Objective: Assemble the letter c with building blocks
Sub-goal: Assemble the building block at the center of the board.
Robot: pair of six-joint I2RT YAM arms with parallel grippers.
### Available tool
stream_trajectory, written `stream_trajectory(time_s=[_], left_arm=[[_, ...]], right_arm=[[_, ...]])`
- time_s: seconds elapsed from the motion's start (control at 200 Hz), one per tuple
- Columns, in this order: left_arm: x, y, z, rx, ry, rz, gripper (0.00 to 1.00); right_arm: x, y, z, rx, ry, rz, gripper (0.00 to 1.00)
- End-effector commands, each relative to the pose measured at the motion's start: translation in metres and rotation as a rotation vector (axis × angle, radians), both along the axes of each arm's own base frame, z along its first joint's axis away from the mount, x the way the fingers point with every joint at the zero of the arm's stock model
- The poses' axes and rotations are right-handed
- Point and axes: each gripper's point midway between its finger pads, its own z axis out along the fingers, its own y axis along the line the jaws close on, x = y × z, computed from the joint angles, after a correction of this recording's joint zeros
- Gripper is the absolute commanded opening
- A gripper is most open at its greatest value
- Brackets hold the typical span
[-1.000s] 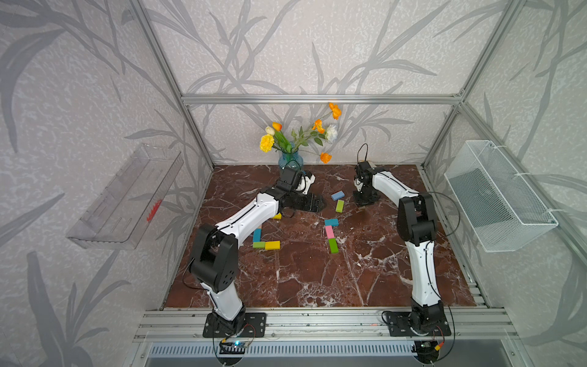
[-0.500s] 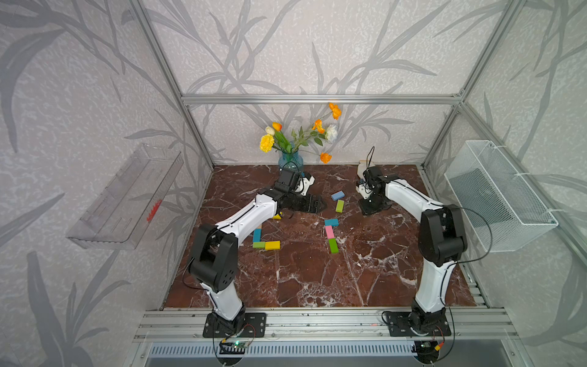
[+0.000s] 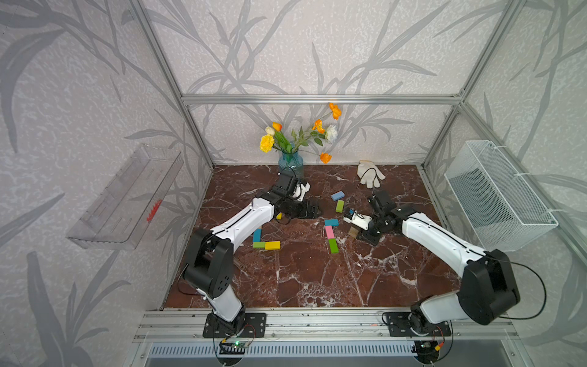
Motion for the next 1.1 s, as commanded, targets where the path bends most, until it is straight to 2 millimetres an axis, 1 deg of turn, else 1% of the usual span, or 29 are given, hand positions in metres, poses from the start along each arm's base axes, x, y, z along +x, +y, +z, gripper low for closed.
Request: stream_trajectory(time_s=[0.0, 0.05, 0.165, 0.355, 0.54, 0.66, 0.81, 0.9, 1.095], left_arm=[[-0.017, 0.004, -0.002, -0.012, 0.056, -0.008, 0.96], [-0.019, 0.004, -0.002, -0.016, 0.057, -0.012, 0.96], [-0.017, 0.004, 0.001, -0.026, 0.049, -0.014, 0.96], [-0.018, 0.007, -0.001, -0.021, 0.058, -0.016, 0.96], [-0.018, 0.009, -0.001, -0.020, 0.058, -0.010, 0.96], [-0.017, 0.010, -0.002, -0.021, 0.063, -0.005, 0.96], [-0.015, 0.012, -0.003, -0.021, 0.066, 0.005, 0.96], [-0.014, 0.014, -0.004, -0.023, 0.073, 0.013, 0.96], [-0.010, 0.017, -0.006, -0.031, 0.087, 0.030, 0.96]], right_arm=[[-0.019, 0.011, 0.009, 0.053, -0.071, 0.217, 0.00], [-0.027, 0.013, 0.010, 0.069, -0.079, 0.277, 0.00], [-0.039, 0.017, 0.014, 0.101, -0.097, 0.373, 0.00], [-0.048, 0.022, 0.018, 0.116, -0.103, 0.472, 0.00], [-0.058, 0.028, 0.009, 0.069, -0.074, 0.545, 0.00], [-0.064, 0.033, -0.003, 0.018, -0.049, 0.587, 0.00], [-0.060, 0.038, -0.015, -0.047, 0.006, 0.572, 0.00], [-0.056, 0.038, -0.026, -0.121, 0.036, 0.567, 0.00], [-0.049, 0.044, -0.042, -0.180, 0.015, 0.592, 0.00]])
